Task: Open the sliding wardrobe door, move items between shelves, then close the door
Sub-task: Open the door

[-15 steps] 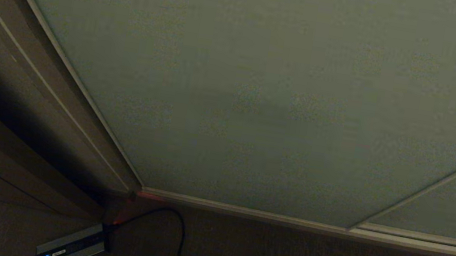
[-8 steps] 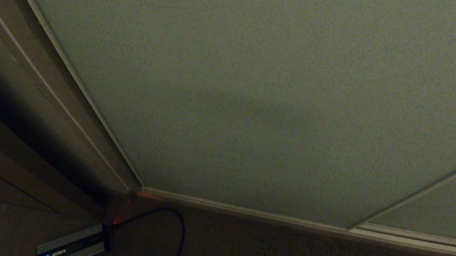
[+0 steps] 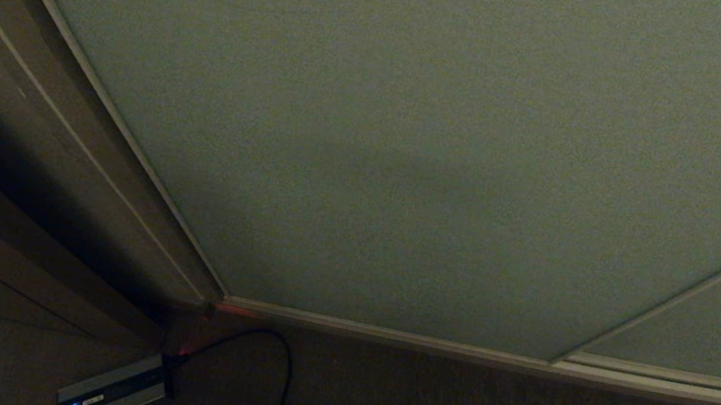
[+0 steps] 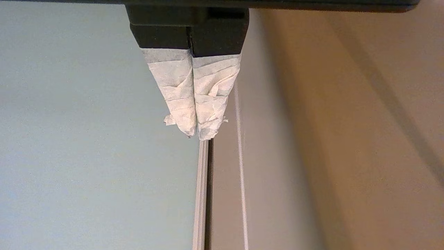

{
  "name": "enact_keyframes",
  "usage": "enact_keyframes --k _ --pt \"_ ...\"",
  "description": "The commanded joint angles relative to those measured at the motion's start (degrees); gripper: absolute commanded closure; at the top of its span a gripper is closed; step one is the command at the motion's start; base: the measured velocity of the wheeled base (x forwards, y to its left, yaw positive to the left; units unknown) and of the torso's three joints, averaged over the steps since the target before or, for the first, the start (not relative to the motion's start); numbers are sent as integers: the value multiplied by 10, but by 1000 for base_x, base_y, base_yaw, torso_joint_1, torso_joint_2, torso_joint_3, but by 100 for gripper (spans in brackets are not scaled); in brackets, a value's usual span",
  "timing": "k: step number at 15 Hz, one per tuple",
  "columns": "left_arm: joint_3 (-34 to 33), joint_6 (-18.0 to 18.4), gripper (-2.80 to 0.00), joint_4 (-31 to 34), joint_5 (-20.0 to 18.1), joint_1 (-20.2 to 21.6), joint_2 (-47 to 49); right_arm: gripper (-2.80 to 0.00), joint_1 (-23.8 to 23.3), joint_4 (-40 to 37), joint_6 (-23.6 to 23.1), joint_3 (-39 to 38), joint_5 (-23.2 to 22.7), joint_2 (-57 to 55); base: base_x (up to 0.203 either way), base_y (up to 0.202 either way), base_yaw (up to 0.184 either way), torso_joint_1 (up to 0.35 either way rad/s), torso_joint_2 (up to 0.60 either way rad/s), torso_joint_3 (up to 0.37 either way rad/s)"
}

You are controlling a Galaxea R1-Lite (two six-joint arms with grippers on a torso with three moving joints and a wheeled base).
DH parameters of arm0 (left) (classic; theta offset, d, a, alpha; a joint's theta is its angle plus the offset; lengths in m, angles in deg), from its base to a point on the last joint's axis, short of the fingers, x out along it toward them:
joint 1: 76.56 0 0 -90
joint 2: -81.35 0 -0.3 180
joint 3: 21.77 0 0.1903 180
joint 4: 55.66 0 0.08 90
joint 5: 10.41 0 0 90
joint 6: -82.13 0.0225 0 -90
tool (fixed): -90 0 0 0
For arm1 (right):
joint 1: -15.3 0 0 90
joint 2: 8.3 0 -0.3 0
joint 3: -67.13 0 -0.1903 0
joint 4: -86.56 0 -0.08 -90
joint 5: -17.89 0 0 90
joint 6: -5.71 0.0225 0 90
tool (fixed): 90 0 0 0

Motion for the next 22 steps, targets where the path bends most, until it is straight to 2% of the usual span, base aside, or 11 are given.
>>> enact_keyframes --k 1,6,9,12,17,22 --pt "29 3 0 -161 10 0 154 0 0 0 0 -3 0 -1 0 0 0 0 0 0" --pt "169 34 0 -362 22 4 330 0 0 0 0 -3 0 -1 0 0 0 0 0 0" --pt "197 33 0 -403 22 16 378 0 0 0 0 -3 0 -1 0 0 0 0 0 0" --pt "231 12 0 -411 22 59 424 0 0 0 0 -3 0 -1 0 0 0 0 0 0" --pt "251 -28 0 -404 21 60 459 0 0 0 0 -3 0 -1 0 0 0 0 0 0" --pt "327 -39 0 -330 2 58 485 0 0 0 0 -3 0 -1 0 0 0 0 0 0"
